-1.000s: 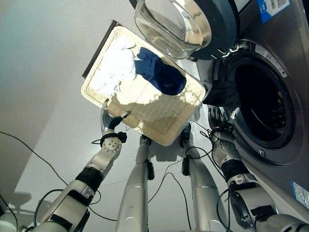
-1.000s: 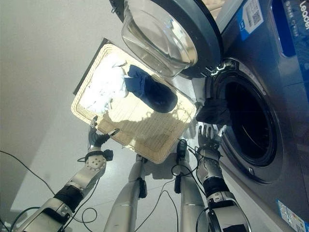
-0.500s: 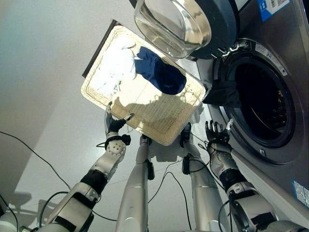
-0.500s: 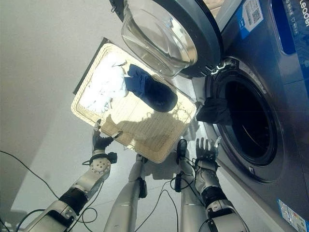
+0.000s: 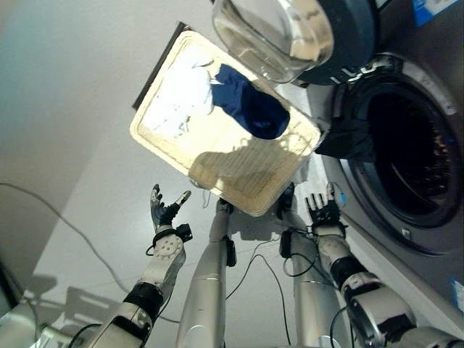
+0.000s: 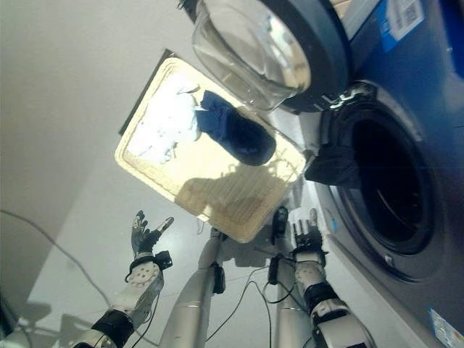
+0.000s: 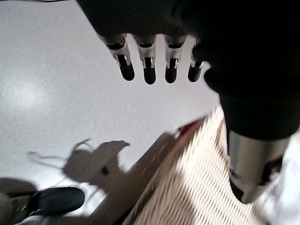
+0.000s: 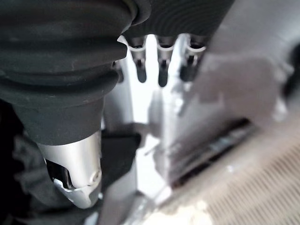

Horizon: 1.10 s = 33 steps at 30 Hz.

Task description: Put the clothes into the washing machine.

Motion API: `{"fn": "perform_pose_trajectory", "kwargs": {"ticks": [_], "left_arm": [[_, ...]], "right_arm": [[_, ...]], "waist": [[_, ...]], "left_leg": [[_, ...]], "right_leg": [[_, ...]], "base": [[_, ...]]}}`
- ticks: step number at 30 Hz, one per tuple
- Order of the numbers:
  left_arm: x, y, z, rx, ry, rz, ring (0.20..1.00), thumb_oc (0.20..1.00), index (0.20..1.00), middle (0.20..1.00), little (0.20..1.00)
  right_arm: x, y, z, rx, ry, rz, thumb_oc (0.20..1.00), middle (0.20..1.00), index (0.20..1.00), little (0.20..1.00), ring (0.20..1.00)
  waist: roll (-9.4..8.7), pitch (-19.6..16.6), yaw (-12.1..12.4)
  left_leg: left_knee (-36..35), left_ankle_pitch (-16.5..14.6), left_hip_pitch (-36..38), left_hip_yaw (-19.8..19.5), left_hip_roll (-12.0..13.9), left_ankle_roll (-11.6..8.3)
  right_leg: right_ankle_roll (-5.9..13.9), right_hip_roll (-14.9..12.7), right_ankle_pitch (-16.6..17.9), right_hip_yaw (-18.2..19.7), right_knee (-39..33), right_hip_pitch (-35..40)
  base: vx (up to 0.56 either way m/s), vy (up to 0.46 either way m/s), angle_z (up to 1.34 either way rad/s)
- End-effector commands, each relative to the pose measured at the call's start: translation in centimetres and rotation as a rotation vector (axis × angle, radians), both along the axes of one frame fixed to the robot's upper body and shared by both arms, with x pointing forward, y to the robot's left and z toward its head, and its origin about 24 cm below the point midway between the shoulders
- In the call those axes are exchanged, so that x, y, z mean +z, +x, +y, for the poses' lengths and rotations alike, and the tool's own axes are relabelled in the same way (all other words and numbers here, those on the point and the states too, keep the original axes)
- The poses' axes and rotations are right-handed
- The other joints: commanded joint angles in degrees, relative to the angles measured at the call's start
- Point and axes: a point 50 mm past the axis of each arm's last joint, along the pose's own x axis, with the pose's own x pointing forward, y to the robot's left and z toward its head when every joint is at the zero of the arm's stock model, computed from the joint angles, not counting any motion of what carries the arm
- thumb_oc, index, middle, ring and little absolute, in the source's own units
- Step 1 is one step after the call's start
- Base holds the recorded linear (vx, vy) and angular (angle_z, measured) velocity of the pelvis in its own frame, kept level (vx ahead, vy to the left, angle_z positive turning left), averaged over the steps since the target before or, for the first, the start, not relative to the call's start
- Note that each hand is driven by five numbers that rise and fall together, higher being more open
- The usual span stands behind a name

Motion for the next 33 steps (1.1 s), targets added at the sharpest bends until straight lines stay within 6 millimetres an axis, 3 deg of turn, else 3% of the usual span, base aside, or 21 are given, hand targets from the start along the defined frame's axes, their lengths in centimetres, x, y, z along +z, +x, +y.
{"fn": "perform_pose_trajectory", "kwargs": {"ticks": [1,4,6,7,10,13,19,24,33], "left_arm": [[2.3,0.4,-0.5,-0.068,-0.028,-0.162,1.000,1.000,1.000,1.000,1.000],[3.6,0.5,-1.6,-0.132,-0.035,-0.227,1.000,1.000,1.000,1.000,1.000],[3.7,0.6,-1.8,-0.145,-0.038,-0.235,1.000,1.000,1.000,1.000,1.000],[4.3,0.6,-2.4,-0.190,-0.054,-0.252,1.000,1.000,1.000,1.000,1.000],[4.4,0.6,-2.9,-0.218,-0.056,-0.246,1.000,1.000,1.000,1.000,1.000],[4.0,0.3,-3.4,-0.266,-0.052,-0.204,1.000,1.000,1.000,1.000,1.000],[3.4,-0.1,-3.0,-0.283,-0.075,-0.168,1.000,1.000,1.000,1.000,1.000],[3.0,-0.4,-2.8,-0.339,-0.090,-0.119,1.000,1.000,1.000,1.000,1.000],[3.2,-0.8,-1.7,-0.363,-0.077,-0.104,1.000,1.000,1.000,1.000,1.000]], "right_arm": [[1.6,0.1,-2.7,-0.112,0.002,-0.035,1.000,1.000,1.000,1.000,1.000],[3.8,1.1,-4.4,-0.197,0.077,-0.110,1.000,1.000,1.000,1.000,1.000],[4.2,1.2,-4.7,-0.213,0.084,-0.119,1.000,1.000,1.000,1.000,1.000],[5.6,1.6,-5.4,-0.264,0.097,-0.147,1.000,1.000,1.000,1.000,1.000],[6.6,1.7,-6.3,-0.300,0.091,-0.160,1.000,1.000,1.000,1.000,1.000],[8.9,2.0,-7.7,-0.350,0.073,-0.229,1.000,1.000,1.000,1.000,1.000],[11.1,1.8,-9.5,-0.394,0.014,-0.331,1.000,1.000,1.000,1.000,1.000],[14.4,1.4,-10.6,-0.437,-0.109,-0.444,1.000,1.000,1.000,1.000,1.000],[16.7,-0.2,-13.3,-0.542,-0.104,-0.609,1.000,1.000,1.000,1.000,1.000]], "waist": [[4.15,-0.66,1.37],[5.91,-0.66,2.77],[6.15,-0.66,2.98],[7.06,-0.66,3.64],[7.60,-0.66,3.98],[8.40,-0.66,4.73],[8.71,-0.66,4.98],[8.56,-0.66,4.71],[7.96,-0.66,4.39]], "left_leg": [[1.94,-2.57,-3.31,-1.08,-4.32,-1.84],[3.48,-2.50,-6.86,-1.75,-4.75,-1.84],[3.88,-2.55,-7.44,-1.81,-4.82,-1.83],[5.47,-2.84,-9.74,-2.02,-4.81,-1.66],[7.06,-3.28,-11.48,-2.31,-4.76,-1.43],[9.97,-4.15,-15.54,-2.86,-4.51,-0.97],[11.89,-4.50,-19.58,-3.37,-4.06,-0.75],[13.84,-5.13,-21.94,-3.90,-4.09,-0.69],[15.30,-5.85,-23.40,-4.64,-4.20,-0.44]], "right_leg": [[4.03,1.33,7.25,-0.48,-10.46,1.73],[3.71,1.49,6.09,-0.74,-7.51,-2.08],[3.64,1.50,5.91,-0.82,-6.97,-2.73],[3.41,1.47,5.17,-1.19,-4.73,-5.47],[3.23,1.14,4.34,-1.33,-2.46,-7.65],[2.69,0.76,2.75,-1.36,2.08,-12.26],[2.33,0.63,1.68,-1.22,5.68,-16.78],[2.02,0.77,1.32,-0.88,7.33,-19.24],[2.07,0.86,0.91,-0.55,8.92,-20.66]], "base": [[0.07,-0.128,0.19],[0.06,-0.131,0.13],[0.05,-0.102,0.20],[0.09,-0.135,0.27],[0.07,-0.107,0.23],[0.07,-0.121,0.12],[0.06,-0.068,0.05],[0.04,-0.045,0.01],[0.01,-0.017,-0.01]]}}
